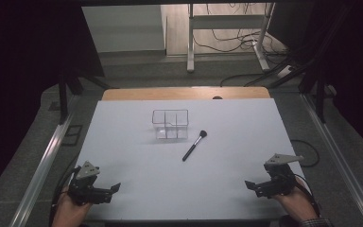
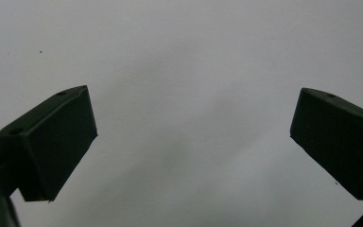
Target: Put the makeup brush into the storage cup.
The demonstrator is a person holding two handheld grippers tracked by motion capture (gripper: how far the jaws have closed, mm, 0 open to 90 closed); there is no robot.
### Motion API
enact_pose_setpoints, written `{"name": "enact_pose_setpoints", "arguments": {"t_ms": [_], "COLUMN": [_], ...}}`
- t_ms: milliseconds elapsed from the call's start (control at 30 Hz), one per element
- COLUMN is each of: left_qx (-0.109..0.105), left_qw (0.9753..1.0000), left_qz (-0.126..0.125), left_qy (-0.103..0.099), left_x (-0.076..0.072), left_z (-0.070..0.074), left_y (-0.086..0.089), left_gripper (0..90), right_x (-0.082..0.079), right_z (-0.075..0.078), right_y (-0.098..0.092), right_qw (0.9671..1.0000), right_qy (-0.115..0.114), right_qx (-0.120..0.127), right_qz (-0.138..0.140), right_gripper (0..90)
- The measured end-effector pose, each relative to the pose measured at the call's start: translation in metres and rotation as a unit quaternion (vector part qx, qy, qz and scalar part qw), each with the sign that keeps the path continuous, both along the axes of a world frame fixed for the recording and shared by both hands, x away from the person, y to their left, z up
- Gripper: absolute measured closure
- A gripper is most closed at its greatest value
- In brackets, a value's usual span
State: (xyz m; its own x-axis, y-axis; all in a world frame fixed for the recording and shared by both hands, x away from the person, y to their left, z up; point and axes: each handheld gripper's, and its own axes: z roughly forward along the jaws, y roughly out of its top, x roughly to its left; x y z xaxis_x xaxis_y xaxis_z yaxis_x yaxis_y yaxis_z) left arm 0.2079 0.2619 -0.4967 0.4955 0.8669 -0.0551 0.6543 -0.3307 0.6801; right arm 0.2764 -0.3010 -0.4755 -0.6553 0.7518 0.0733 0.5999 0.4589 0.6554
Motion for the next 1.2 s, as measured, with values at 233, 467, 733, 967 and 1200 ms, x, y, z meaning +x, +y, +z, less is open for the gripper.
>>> {"name": "enact_pose_setpoints", "arguments": {"t_ms": [233, 467, 733, 967, 1200], "left_qx": [-0.007, -0.009, -0.018, -0.014, -0.008], "left_qw": [1.0, 1.0, 0.9998, 0.9999, 1.0], "left_qz": [0.0, 0.001, 0.004, 0.001, 0.002], "left_qy": [-0.002, -0.004, -0.008, -0.007, -0.005], "left_x": [0.0, 0.0003, -0.0004, 0.0001, 0.0004], "left_z": [-0.0005, -0.0002, 0.0014, 0.0003, -0.0003], "left_y": [0.0019, 0.0022, 0.0039, 0.0029, 0.0022], "left_gripper": [1.5, 1.5, 1.3, 1.2, 1.2], "right_x": [-0.0002, -0.0002, -0.0002, -0.0002, 0.0015], "right_z": [0.0003, -0.0003, -0.0014, -0.0015, 0.0023], "right_y": [0.0014, 0.0022, 0.0034, 0.0057, 0.0091], "right_qw": [0.9999, 1.0, 0.9998, 0.9997, 0.9996], "right_qy": [-0.005, 0.001, 0.007, 0.013, 0.008], "right_qx": [-0.009, -0.009, -0.017, -0.022, -0.023], "right_qz": [0.003, 0.003, 0.008, 0.007, 0.011], "right_gripper": [0.0, 0.0, 0.0, 0.0, 0.0]}}
